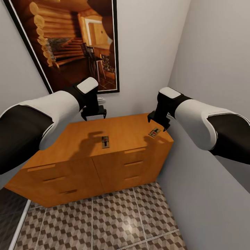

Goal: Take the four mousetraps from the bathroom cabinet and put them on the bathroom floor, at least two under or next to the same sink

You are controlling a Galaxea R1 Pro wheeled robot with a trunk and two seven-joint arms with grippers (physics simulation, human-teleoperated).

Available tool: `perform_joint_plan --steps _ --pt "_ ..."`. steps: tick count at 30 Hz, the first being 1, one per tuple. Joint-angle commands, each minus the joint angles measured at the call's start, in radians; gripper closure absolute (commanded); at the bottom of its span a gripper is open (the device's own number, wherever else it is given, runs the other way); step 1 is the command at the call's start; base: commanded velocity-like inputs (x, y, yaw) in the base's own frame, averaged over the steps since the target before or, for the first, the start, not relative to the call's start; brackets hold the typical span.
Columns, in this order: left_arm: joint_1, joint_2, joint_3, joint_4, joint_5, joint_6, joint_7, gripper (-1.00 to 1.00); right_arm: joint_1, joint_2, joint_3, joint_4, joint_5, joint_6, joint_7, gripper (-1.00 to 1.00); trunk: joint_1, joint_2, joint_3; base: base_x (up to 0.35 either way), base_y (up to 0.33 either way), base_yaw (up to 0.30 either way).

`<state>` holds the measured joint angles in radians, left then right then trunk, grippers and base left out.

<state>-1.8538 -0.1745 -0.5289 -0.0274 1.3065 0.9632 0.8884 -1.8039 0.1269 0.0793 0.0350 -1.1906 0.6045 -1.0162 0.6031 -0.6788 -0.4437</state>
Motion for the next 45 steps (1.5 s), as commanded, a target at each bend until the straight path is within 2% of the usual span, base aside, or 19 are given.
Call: perform_joint_plan --steps 1,8,15,45 --pt "-0.001 0.0 -0.006 -0.001 0.01 0.004 -0.004 -1.0 -0.002 0.0 0.008 0.002 -0.006 0.008 -0.001 -1.0 0.0 -0.001 -0.001 0.0 0.0 0.0" --pt "-0.001 0.0 -0.006 -0.002 0.011 0.008 -0.098 -1.0 -0.002 0.0 0.008 0.002 -0.006 0.008 -0.001 -1.0 0.0 -0.001 -0.001 0.0 0.0 0.0" --pt "-0.001 0.0 -0.006 -0.006 0.013 0.01 -0.13 -1.0 0.005 0.0 0.008 0.002 -0.006 0.008 -0.001 -1.0 0.0 -0.001 -0.001 0.0 0.0 0.0" --pt "-0.001 0.0 -0.006 -0.007 0.016 0.023 -0.144 -1.0 0.017 0.002 0.008 0.002 -0.005 0.008 0.012 -1.0 0.0 -0.001 -0.001 0.0 0.0 0.0"
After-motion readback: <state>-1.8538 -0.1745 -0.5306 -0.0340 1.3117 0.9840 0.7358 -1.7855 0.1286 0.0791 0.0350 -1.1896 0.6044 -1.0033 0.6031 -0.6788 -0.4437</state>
